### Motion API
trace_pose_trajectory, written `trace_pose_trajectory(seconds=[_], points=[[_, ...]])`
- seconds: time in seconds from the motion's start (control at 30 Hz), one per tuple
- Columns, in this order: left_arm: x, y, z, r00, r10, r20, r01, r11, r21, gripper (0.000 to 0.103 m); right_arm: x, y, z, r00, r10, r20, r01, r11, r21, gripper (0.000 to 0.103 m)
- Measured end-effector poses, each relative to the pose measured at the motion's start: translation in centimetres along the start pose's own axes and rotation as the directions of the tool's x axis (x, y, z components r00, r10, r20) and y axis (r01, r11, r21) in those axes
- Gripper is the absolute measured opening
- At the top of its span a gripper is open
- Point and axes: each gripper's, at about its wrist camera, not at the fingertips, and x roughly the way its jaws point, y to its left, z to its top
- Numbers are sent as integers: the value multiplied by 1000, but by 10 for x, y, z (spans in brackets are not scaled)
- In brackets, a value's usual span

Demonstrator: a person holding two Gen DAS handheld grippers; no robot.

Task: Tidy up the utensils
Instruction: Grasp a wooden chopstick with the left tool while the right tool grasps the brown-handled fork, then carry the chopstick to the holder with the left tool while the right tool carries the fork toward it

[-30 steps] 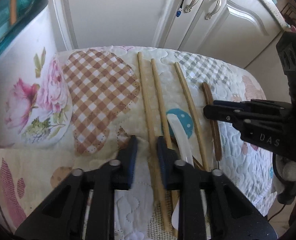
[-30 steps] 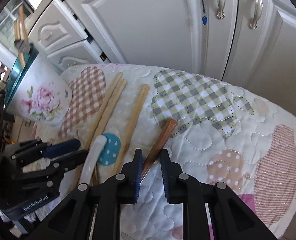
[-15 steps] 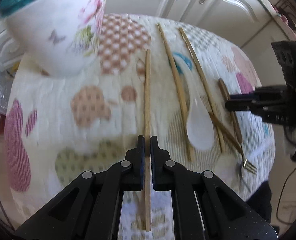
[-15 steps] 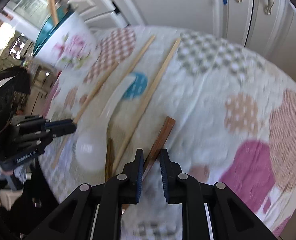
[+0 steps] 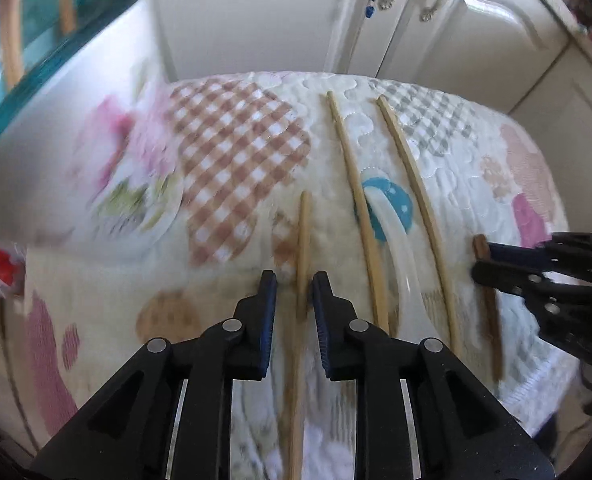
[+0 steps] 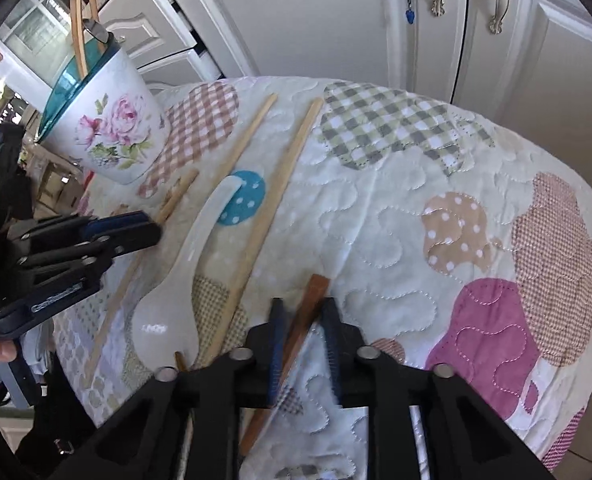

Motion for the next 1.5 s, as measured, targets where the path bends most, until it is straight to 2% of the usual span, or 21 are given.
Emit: trace_pose_trajectory(seconds=[0.1,0.17,0.2,0.4,0.53,0.73,0.83,1.1,1.5], points=[[6,-6,10,1000,10,-11,-10,1000,11,15,5,3,7,1000,6,0,-6,1000,0,15],[4,1,16,999,-45,-27,44,999,-31,4,-3,4,8,1000,21,13,-21,1000,0,14],[-1,5,18,998,-66,-19,65,997,-44,4,-10,4,8,999,38,27,-38,999,1,14],[-66,34,15,986,-129,110,135,990,-45,4,-64,3,7,988,76,134,-76,997,-8,12],[-110,40,6,969,-165,185,175,984,-36,4,-100,9,1,975,84,204,-81,996,-22,10],[-155,42,-3,940,-200,278,215,976,-23,4,-130,25,-4,962,76,261,-64,996,-54,10],[-172,46,-6,930,-200,308,215,977,-15,4,-145,27,-7,955,74,288,-55,996,-71,10],[-196,54,-5,921,-180,347,203,979,-31,4,-166,40,-3,941,63,332,-30,994,-103,10],[-211,64,-1,919,-131,373,162,985,-52,4,-196,74,27,915,80,396,-5,983,-185,10]])
